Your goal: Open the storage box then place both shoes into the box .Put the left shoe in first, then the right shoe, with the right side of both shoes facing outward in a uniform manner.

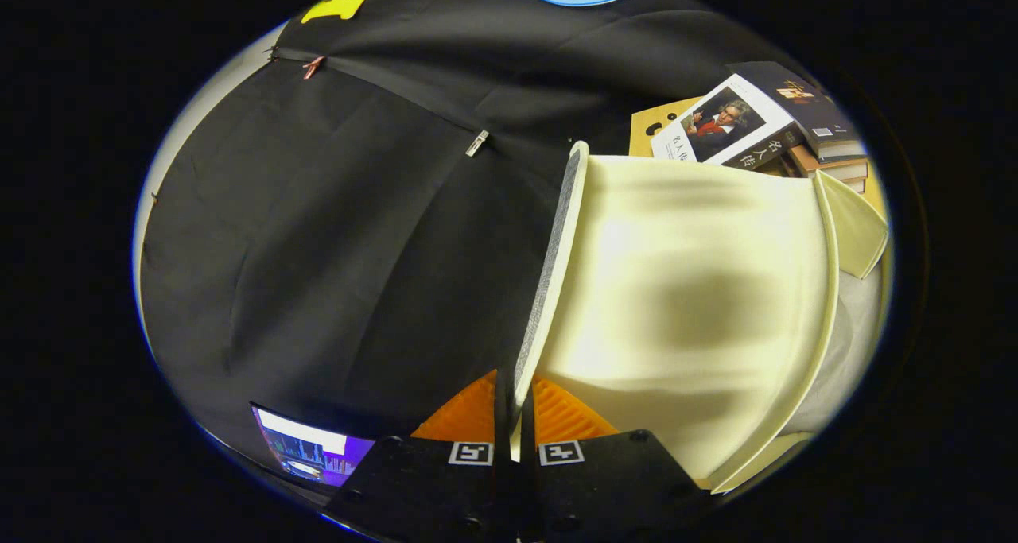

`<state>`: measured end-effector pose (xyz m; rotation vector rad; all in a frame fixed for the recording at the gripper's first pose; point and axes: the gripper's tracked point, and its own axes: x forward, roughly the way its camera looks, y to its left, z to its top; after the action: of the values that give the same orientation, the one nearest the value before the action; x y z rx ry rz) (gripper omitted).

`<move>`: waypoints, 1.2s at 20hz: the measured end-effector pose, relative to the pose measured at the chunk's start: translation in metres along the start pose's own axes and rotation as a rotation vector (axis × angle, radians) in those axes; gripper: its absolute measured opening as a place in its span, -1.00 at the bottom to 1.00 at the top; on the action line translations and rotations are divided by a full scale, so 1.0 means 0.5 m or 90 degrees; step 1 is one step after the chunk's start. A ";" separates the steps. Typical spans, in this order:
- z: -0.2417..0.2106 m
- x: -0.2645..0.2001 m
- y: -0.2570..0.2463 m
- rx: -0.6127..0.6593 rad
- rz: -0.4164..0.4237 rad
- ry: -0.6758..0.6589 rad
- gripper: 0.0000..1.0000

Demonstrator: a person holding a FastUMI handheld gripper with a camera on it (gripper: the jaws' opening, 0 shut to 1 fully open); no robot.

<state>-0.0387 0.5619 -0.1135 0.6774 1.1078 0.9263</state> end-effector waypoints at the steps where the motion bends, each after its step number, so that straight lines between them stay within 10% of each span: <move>1: -0.003 0.006 -0.003 -0.003 -0.004 0.002 -0.87; 3: -0.009 0.011 -0.001 -0.015 0.000 0.004 -0.85; 8: 0.016 -0.026 -0.042 -0.106 -0.046 -0.046 0.97; 15: 0.102 -0.195 -0.074 -0.215 -0.106 -0.170 0.95; 24: 0.241 -0.544 -0.276 -0.321 -0.323 -0.330 0.96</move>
<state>0.0704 0.2557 -0.0704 0.1776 0.5069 0.5103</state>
